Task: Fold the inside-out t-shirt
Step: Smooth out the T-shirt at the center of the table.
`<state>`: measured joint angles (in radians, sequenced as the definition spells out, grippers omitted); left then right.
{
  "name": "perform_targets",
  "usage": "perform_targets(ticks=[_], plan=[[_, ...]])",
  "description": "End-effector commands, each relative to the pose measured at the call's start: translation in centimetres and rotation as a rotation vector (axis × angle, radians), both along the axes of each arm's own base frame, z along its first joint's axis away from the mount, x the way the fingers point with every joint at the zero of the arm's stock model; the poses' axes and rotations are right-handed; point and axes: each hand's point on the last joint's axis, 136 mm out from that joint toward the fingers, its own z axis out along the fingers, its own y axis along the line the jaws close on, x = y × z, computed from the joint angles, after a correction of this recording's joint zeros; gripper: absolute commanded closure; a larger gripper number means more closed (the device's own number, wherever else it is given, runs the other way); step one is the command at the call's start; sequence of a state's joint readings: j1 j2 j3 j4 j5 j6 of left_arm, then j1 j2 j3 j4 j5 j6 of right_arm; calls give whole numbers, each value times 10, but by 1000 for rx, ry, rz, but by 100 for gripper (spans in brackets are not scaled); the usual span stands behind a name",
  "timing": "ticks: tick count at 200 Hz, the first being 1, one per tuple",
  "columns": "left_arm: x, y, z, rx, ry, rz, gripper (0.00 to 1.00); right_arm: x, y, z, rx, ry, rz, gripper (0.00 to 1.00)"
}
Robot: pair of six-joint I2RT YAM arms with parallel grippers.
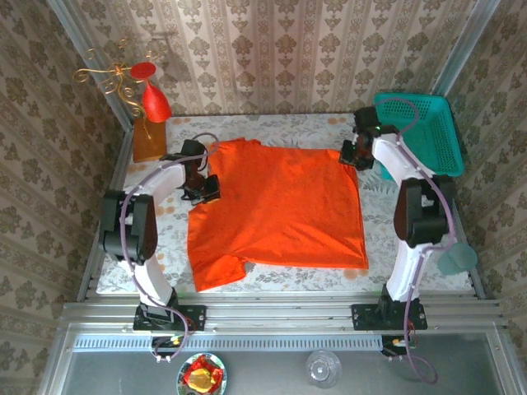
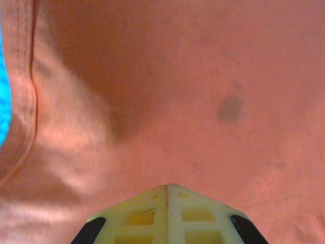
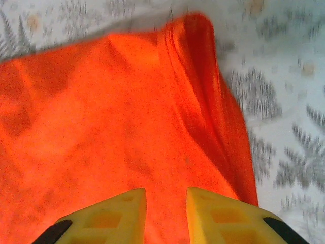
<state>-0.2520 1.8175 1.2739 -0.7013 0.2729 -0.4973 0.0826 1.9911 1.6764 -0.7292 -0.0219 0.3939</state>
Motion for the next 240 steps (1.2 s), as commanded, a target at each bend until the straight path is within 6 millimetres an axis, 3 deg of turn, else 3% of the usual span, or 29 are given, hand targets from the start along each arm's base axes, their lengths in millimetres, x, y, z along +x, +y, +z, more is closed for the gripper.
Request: perform_targets(ticks=[1,39,71,133,197,240], plan=[[-4,6,-13,40,67,-35,94,15,-8,-7,-171,52,-4,75],[-3,9,-29,50,107,-30,95,56,-1,-19,-321,68,48,77],[-7,15,-39,60,127,-20,95,74,-5,-30,-473,90,72,75],[-16,20,-55,60,166,-17,95,76,-21,-51,-603,142,83,70],[-23,25,-63,58,188,-11,95,73,-30,-60,-645,165,88,73],[-27,28,-65,57,197,-1,95,78,-15,-54,-593,121,110,71]])
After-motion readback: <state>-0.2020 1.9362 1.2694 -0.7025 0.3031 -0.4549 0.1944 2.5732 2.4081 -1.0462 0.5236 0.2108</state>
